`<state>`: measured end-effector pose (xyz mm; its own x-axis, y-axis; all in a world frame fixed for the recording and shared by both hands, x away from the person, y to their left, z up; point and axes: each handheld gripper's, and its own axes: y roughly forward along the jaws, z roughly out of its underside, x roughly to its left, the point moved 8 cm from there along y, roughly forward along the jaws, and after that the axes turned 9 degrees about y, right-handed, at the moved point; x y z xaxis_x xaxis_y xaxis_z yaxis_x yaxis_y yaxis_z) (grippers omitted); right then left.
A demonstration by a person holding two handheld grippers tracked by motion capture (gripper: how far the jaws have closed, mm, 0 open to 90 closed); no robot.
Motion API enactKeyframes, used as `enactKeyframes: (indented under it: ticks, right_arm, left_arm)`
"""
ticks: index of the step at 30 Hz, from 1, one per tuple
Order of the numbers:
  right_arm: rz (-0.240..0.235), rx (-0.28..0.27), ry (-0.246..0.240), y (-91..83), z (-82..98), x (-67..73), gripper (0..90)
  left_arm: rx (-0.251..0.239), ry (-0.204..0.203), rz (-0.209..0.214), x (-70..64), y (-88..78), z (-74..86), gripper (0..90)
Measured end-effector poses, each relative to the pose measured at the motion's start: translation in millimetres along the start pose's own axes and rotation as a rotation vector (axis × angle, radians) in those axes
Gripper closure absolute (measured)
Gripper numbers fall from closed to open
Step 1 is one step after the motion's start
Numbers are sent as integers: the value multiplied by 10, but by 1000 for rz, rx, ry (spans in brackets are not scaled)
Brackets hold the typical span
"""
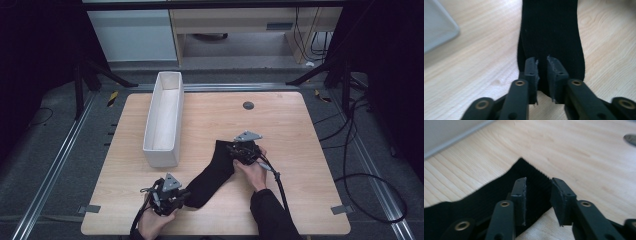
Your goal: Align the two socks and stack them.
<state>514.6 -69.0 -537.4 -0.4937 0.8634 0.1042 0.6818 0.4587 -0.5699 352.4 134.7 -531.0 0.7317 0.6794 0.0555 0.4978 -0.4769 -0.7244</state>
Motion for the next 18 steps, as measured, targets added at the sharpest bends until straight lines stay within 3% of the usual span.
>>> enactKeyframes:
  ticks: [5, 9, 13, 18]
  right_arm:
    - [-59, -32, -6, -222, -66, 75, 588]
    - [-109, -19, -19, -375, 34, 162, 569]
    - [-144, 27, -21, -396, 200, 229, 560]
    - [-154, 66, -30, -361, 357, 269, 561]
  left_arm:
    - [-27, -11, -39, 112, -80, -25, 645]
    - [2, -13, -52, 159, -17, 30, 589]
    - [34, 6, -74, 173, 38, 82, 572]
    - [59, 25, -89, 177, 80, 128, 572]
